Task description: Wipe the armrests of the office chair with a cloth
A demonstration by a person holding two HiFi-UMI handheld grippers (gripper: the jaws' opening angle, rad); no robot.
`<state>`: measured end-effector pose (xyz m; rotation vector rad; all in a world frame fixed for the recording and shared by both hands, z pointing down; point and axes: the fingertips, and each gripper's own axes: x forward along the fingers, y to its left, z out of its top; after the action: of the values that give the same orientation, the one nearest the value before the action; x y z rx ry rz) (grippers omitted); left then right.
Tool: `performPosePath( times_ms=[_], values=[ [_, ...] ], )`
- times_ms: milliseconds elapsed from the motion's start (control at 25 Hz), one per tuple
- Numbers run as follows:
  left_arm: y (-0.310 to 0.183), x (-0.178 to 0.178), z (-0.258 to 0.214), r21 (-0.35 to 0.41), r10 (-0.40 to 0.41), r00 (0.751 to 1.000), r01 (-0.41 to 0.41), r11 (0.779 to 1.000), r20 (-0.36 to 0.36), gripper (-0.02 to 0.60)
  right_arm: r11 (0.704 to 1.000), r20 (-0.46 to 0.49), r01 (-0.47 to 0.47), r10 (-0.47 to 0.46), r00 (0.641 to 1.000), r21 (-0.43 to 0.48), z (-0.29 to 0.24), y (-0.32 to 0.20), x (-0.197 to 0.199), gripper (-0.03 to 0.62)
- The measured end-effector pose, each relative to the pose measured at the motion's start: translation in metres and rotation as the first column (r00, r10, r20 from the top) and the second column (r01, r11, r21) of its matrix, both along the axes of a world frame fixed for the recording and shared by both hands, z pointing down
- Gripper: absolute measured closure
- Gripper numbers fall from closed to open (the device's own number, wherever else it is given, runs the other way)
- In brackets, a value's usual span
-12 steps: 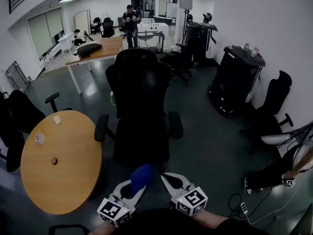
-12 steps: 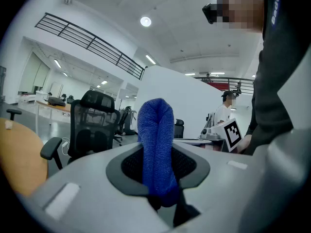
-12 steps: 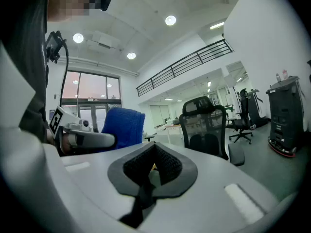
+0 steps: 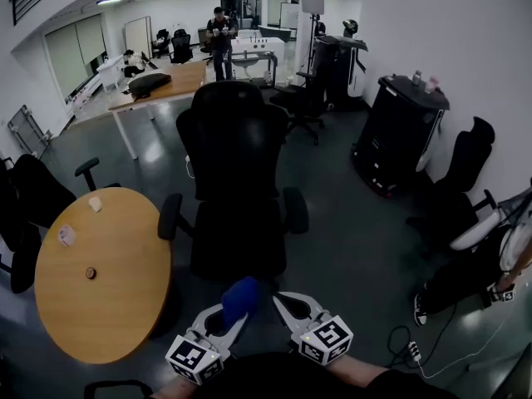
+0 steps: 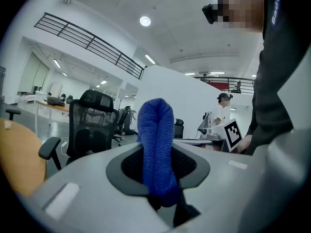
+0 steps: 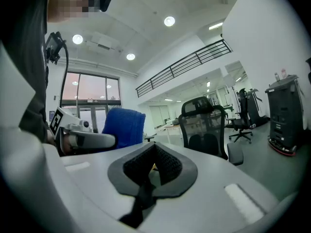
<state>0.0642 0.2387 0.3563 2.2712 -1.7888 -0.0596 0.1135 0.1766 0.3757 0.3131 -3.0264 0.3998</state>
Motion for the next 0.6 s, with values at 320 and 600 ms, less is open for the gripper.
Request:
performPosePath(
  times_ms=[320, 600],
  values=[
    [-0.021, 0.021, 0.018, -0.065, 0.032, 0.999, -0.035, 0.997, -0.034, 0.46, 0.996, -0.035, -0.019, 0.017, 0.999, -0.083, 0.029, -0.012, 0.021, 0.591],
    [-0.083, 0.054, 0.037, -0.116, 0.044, 0.999, -0.046, 0.992, -0.024, 0.46, 0.983, -0.063, -0.083, 0.073, 0.995, -0.164, 0.058, -0.064, 0.073, 0.589]
  ],
)
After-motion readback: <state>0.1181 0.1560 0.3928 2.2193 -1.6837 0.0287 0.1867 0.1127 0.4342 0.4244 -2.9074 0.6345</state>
